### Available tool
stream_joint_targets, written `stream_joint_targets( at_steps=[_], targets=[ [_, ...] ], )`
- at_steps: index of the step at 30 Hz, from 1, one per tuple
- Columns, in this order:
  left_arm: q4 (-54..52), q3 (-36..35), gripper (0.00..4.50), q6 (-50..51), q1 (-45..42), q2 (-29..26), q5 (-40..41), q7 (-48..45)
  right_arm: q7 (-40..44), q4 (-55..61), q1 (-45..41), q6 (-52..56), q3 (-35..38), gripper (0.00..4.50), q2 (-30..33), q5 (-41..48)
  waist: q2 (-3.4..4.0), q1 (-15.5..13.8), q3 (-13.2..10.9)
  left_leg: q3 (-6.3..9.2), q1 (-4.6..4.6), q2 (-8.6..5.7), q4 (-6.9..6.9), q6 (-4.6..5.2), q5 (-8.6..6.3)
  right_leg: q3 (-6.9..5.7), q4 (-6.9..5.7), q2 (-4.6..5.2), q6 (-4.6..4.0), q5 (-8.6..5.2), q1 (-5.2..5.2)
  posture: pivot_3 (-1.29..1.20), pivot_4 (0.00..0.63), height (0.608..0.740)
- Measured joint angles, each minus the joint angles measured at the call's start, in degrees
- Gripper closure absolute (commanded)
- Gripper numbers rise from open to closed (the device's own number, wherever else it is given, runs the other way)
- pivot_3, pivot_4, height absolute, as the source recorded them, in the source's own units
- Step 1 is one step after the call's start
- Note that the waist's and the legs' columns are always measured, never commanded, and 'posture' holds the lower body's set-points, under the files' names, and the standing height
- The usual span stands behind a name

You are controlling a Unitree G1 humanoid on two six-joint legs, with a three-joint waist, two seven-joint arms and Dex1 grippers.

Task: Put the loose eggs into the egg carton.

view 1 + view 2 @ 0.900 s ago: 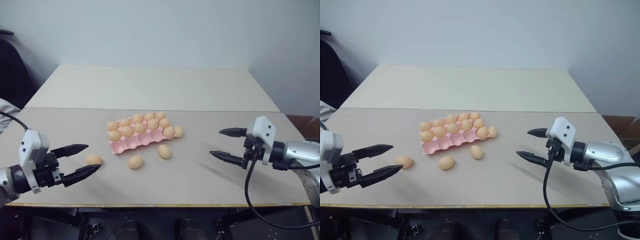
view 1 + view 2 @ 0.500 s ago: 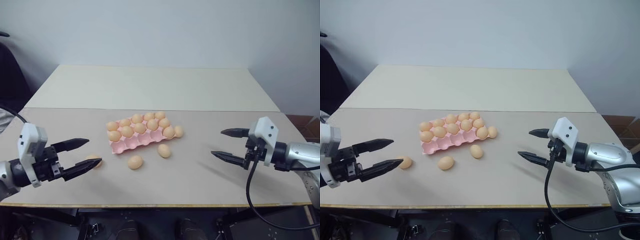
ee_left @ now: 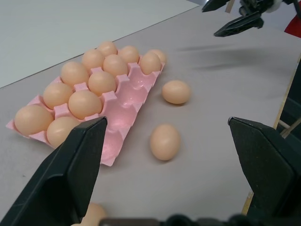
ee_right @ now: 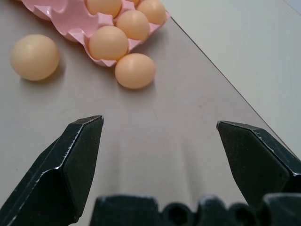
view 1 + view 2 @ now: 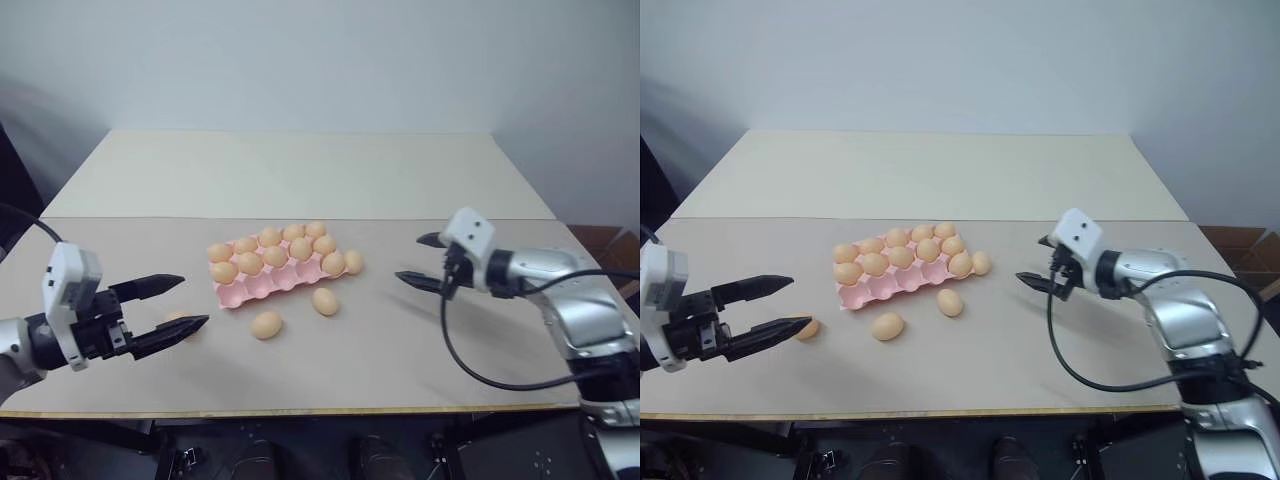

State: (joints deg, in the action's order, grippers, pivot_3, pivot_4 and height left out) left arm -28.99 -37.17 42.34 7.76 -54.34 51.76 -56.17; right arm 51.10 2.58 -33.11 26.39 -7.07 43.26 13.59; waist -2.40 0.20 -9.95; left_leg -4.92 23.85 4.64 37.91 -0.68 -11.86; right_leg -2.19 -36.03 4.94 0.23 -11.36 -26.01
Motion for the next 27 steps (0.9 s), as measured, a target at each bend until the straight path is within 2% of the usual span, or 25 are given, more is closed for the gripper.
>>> stream_joint_targets(
  at_steps=[8, 14, 18, 22, 25, 27],
  targets=[
    [1.3, 2.0, 0.02, 0.0, -1.9, -0.2, -0.2, -0.3, 2.3, -21.6, -11.5, -14.8, -10.1, 0.0, -10.7, -10.5, 0.0, 0.7, 0.0, -0.01, 0.17, 0.02, 0.0, 0.01, 0.01, 0.01, 0.01, -0.04, 0.27, 0.2, -0.12, 0.0, 0.15, 0.74],
    [1.6, 2.4, 0.02, -0.1, -2.6, -0.3, -0.3, -0.6, 1.8, -36.3, -16.7, -25.6, -12.9, 0.0, -16.4, -16.5, 0.01, 0.7, 0.0, 0.0, 0.18, 0.06, 0.0, 0.01, 0.01, 0.0, -0.01, -0.09, 0.23, 0.23, -0.14, 0.0, 0.15, 0.74],
    [1.8, 2.4, 0.02, -0.1, -2.6, -0.4, -0.9, -0.8, -1.6, -45.7, -20.1, -31.0, -13.5, 0.0, -18.9, -20.8, 0.01, 0.8, 0.0, -0.01, 0.18, 0.06, 0.0, 0.0, 0.02, 0.0, -0.03, -0.09, 0.22, 0.24, -0.15, 0.0, 0.15, 0.74],
    [1.8, 2.3, 0.02, -0.1, -2.5, -0.4, -1.0, -0.8, -3.2, -50.8, -22.4, -35.0, -13.4, 0.0, -20.6, -22.4, 0.02, 1.0, 0.0, -0.01, 0.16, 0.09, 0.0, -0.01, 0.02, 0.0, -0.04, -0.12, 0.1, 0.32, -0.14, 0.0, 0.15, 0.74],
    [1.8, 2.3, 0.0, -0.1, -2.0, -0.4, -1.2, -0.8, -2.9, -52.8, -22.6, -37.3, -12.9, 0.56, -20.8, -22.6, 0.02, 1.0, 0.0, -0.01, 0.16, 0.1, 0.0, -0.01, 0.02, 0.0, -0.05, -0.13, 0.1, 0.32, -0.14, 0.0, 0.15, 0.74],
    [1.7, 2.1, 0.0, -0.1, -1.6, -0.4, -1.3, -0.8, -2.2, -53.4, -22.6, -38.3, -12.7, 1.25, -20.9, -22.6, 0.02, 1.0, 0.0, -0.01, 0.16, 0.1, 0.0, -0.01, 0.02, 0.01, -0.05, -0.13, 0.1, 0.32, -0.14, 0.0, 0.15, 0.74]
  ],
)
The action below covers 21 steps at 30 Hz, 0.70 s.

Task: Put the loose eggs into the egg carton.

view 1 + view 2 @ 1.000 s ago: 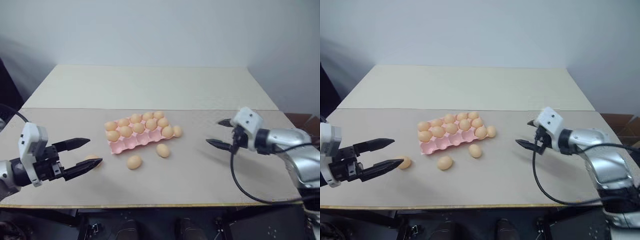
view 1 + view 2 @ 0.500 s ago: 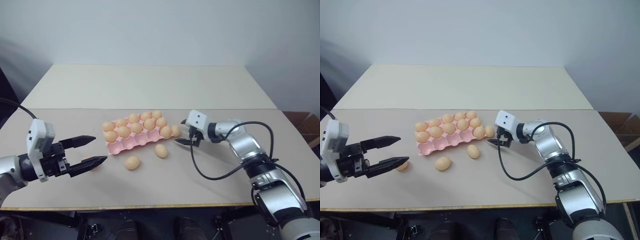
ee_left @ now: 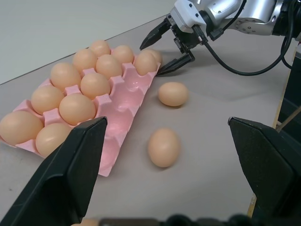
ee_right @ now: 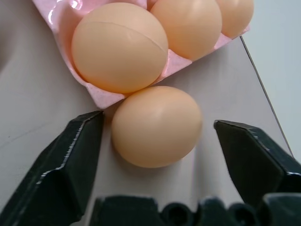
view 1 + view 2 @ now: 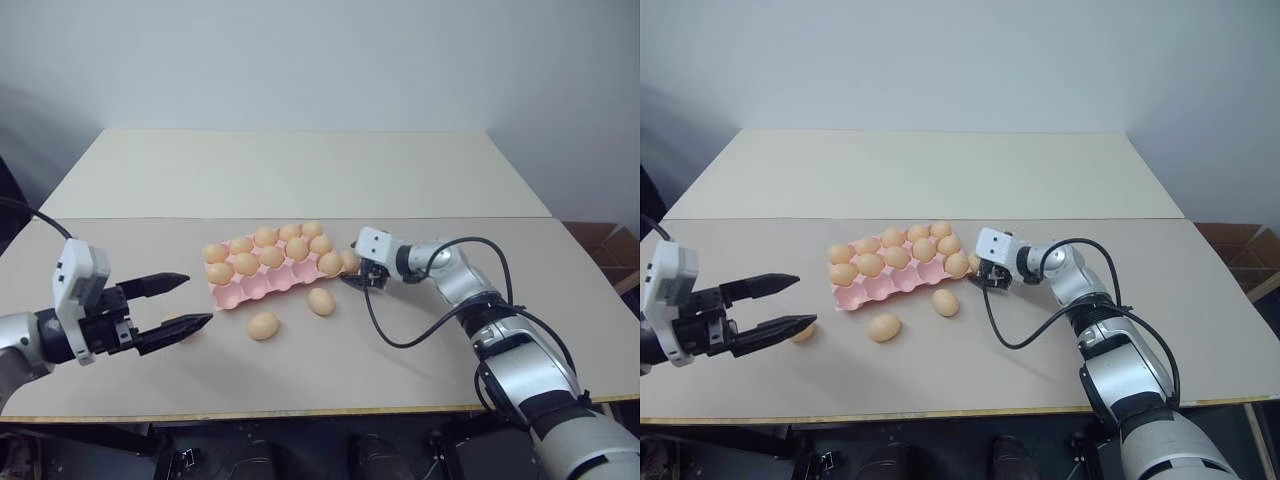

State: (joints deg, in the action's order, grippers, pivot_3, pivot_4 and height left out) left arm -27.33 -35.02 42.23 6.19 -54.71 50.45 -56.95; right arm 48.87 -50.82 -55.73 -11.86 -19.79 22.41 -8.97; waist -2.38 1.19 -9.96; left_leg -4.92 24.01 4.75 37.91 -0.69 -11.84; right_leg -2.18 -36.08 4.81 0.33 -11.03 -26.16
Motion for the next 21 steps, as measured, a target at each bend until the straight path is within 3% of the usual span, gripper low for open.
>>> stream_joint_targets(
  at_steps=[3, 5, 14, 21],
  targets=[
    [0.0, -0.1, 0.0, 0.0, 0.4, 0.0, -0.1, 0.0, 1.1, -0.1, 0.1, -0.5, 0.3, 2.13, 0.2, 0.0, 0.0, 0.0, 0.0, 0.0, 0.0, 0.01, 0.0, 0.0, 0.0, 0.0, 0.0, -0.01, 0.0, 0.0, 0.0, 0.0, 0.15, 0.74],
    [0.0, -0.2, 0.0, -0.2, 0.4, 0.0, -0.3, 0.0, 1.3, 0.1, 0.4, -0.6, 0.4, 2.32, 0.8, 0.0, 0.0, -0.1, 0.0, 0.0, 0.0, 0.01, 0.0, 0.0, 0.0, 0.0, 0.0, -0.01, 0.0, 0.0, 0.0, 0.0, 0.15, 0.74],
    [0.6, 0.1, 0.0, -1.2, 0.2, 0.0, -1.2, -0.4, 5.6, 14.7, 5.9, 2.8, 3.7, 2.32, 9.9, 1.3, 0.02, -0.1, 0.0, -0.02, 0.0, 0.03, 0.0, -0.01, 0.0, 0.02, -0.01, -0.03, 0.02, -0.01, -0.03, 0.0, 0.15, 0.74],
    [1.3, 1.6, 0.0, -2.4, -1.3, 0.0, -2.2, -0.9, 7.8, 31.6, 4.3, 11.6, 4.4, 2.32, 3.3, 5.0, 0.02, 1.3, 0.0, 0.06, -0.27, 0.3, -0.01, -0.04, 0.02, 0.12, -0.23, -0.42, -0.11, -0.03, -0.01, 0.0, 0.15, 0.74]
  ],
)
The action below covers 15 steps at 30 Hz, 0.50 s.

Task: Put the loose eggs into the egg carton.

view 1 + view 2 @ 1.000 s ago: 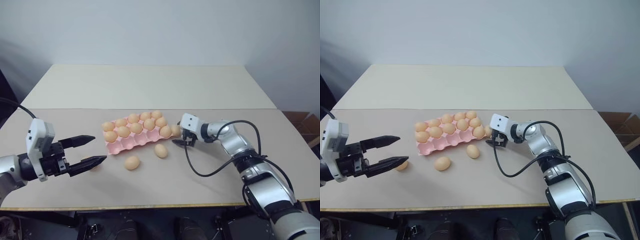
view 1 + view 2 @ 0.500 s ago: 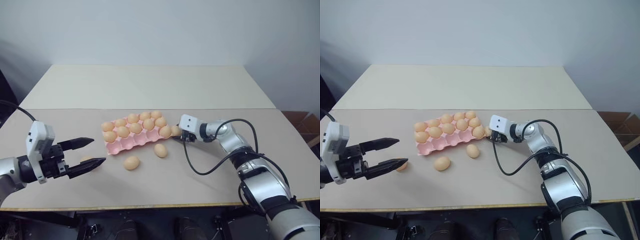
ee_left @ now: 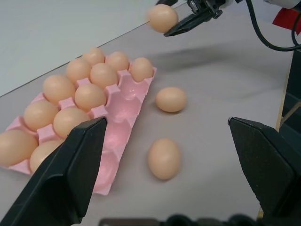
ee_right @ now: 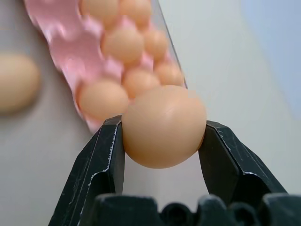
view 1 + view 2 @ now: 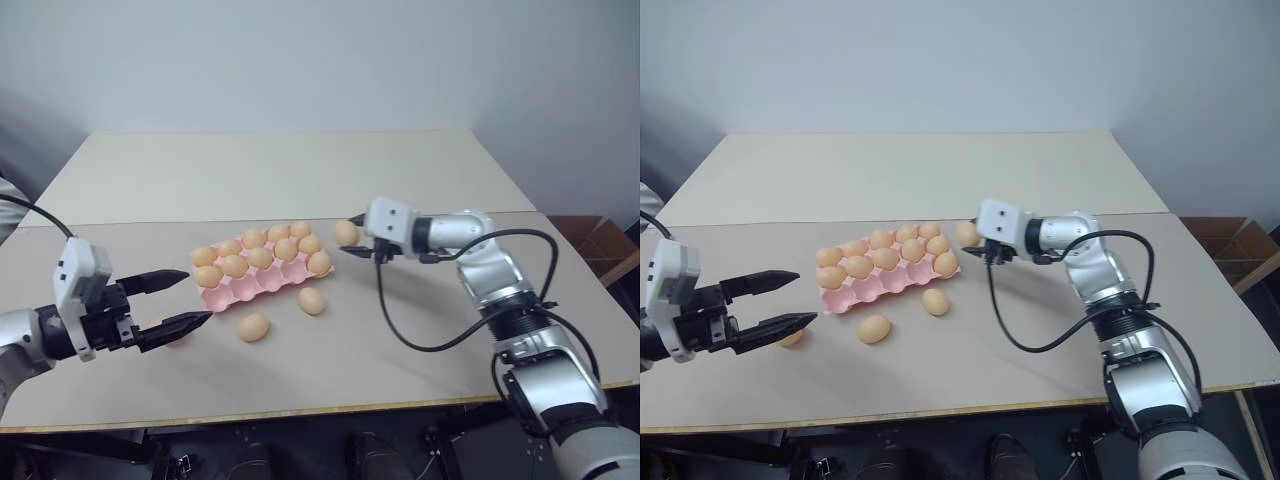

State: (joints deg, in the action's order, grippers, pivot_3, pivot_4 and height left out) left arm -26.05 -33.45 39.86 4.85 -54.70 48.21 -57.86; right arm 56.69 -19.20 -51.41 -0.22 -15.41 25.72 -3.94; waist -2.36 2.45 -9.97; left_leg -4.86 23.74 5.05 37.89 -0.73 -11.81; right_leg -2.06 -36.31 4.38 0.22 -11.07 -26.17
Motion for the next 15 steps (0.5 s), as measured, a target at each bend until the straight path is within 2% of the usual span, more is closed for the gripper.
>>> stream_joint_targets(
  at_steps=[4, 11, 15],
  targets=[
    [0.2, 0.1, 0.0, 0.0, -0.1, 0.0, -0.4, -0.2, -1.5, 0.3, -0.1, 2.4, -4.1, 2.32, -5.9, -1.9, 0.01, 0.0, 0.0, -0.03, 0.02, -0.01, 0.0, -0.18, 0.11, 0.0, 0.02, 0.05, -0.08, 0.06, -0.01, 0.0, 0.15, 0.74],
    [-0.2, -0.4, 0.0, 0.0, 1.8, 0.3, -0.8, -0.2, -6.3, -3.1, -1.8, 5.8, -6.5, 0.03, -10.0, -6.1, 0.01, -0.5, 0.0, -0.04, 0.11, -0.02, -0.02, -0.2, 0.11, -0.02, 0.12, 0.07, -0.28, 0.18, -0.04, 0.0, 0.15, 0.74],
    [-0.6, -0.6, 0.0, 0.0, 1.9, 0.3, -0.8, -0.2, -6.6, -1.7, -2.0, 8.7, -6.0, 0.01, -9.7, -5.8, 0.01, -0.5, 0.0, -0.03, 0.11, -0.02, -0.04, -0.2, 0.11, -0.04, 0.11, 0.06, -0.25, 0.15, -0.05, 0.0, 0.15, 0.74]
  ],
)
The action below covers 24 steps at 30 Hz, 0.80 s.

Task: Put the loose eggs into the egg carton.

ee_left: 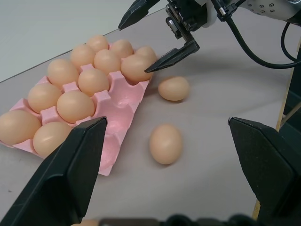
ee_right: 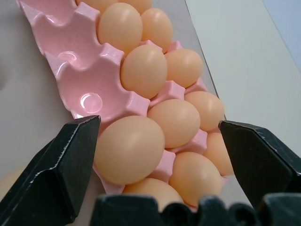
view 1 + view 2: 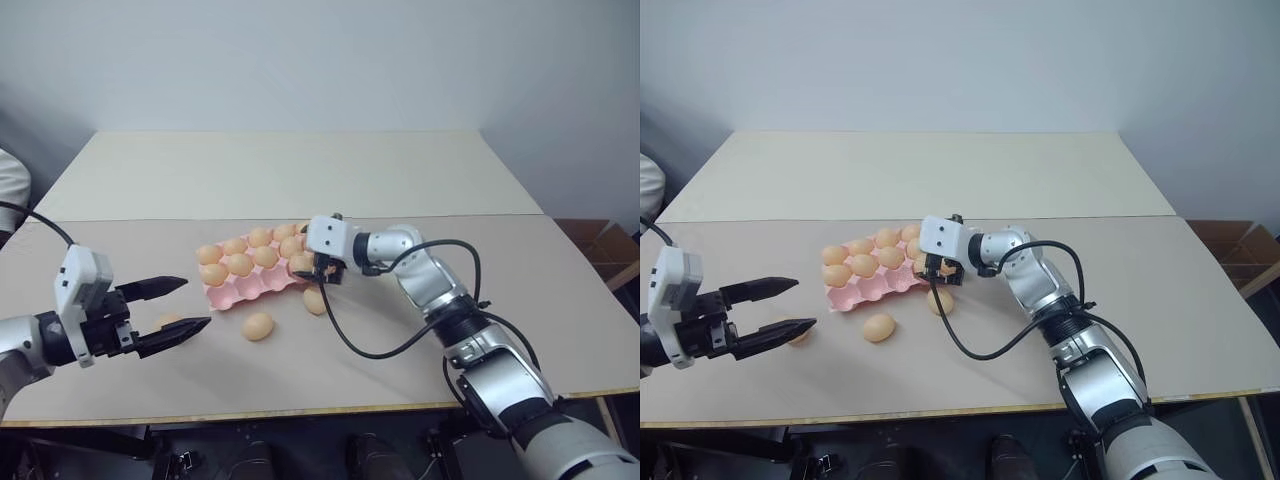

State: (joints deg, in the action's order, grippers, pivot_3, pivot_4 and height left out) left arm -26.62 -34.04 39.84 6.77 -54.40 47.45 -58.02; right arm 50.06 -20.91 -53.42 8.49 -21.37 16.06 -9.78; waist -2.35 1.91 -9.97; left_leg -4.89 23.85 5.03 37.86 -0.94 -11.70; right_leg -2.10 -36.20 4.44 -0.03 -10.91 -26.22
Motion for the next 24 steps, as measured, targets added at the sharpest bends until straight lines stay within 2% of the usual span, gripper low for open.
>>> stream_joint_targets(
  at_steps=[3, 7, 14, 19, 24],
  targets=[
    [-0.1, -0.2, 0.0, 0.0, 0.1, 0.0, 0.0, 0.0, 1.3, 6.0, 1.1, 3.6, 2.7, 0.01, 2.6, 2.7, 0.0, -0.2, 0.0, 0.0, 0.0, 0.0, 0.0, 0.0, 0.0, 0.0, 0.01, 0.01, 0.03, -0.01, 0.0, 0.0, 0.15, 0.74],
    [0.3, -0.9, 0.0, -1.0, 0.6, 0.0, -0.7, -0.4, 4.4, 19.4, 5.8, 10.5, 10.5, 0.01, 8.5, 10.3, 0.0, -1.1, 0.0, -0.01, -0.01, 0.0, -0.07, -0.01, -0.01, -0.01, 0.1, 0.01, 0.06, -0.04, 0.02, 0.0, 0.15, 0.74],
    [5.2, -3.0, 0.0, -5.8, 2.3, 0.4, -3.4, -3.8, 11.1, 37.8, 24.1, 17.5, 22.5, 0.01, 23.0, 23.1, 0.0, -1.8, 0.0, -0.04, -0.02, 0.0, -0.09, -0.01, -0.01, -0.02, 0.14, 0.03, -0.08, -0.29, 0.02, 0.0, 0.15, 0.74],
    [5.0, -5.6, 0.0, -5.9, 6.2, 0.9, -3.6, -4.5, 15.4, 43.0, 34.2, 18.6, 29.1, 0.01, 31.6, 29.1, -0.01, -1.3, 0.0, -0.03, -0.12, 0.01, -0.09, -0.03, -0.02, 0.02, 0.11, 0.02, -0.15, -0.34, 0.03, 0.0, 0.15, 0.74],
    [4.1, -6.2, 0.0, -5.9, 6.8, 1.3, -3.1, -4.2, 14.0, 43.8, 34.4, 19.3, 28.4, 0.01, 32.3, 30.6, -0.01, -1.2, 0.0, -0.02, -0.24, 0.0, -0.08, -0.43, -0.26, 0.06, 0.09, 0.01, -0.16, -0.32, 0.06, 0.0, 0.15, 0.74]
  ],
)
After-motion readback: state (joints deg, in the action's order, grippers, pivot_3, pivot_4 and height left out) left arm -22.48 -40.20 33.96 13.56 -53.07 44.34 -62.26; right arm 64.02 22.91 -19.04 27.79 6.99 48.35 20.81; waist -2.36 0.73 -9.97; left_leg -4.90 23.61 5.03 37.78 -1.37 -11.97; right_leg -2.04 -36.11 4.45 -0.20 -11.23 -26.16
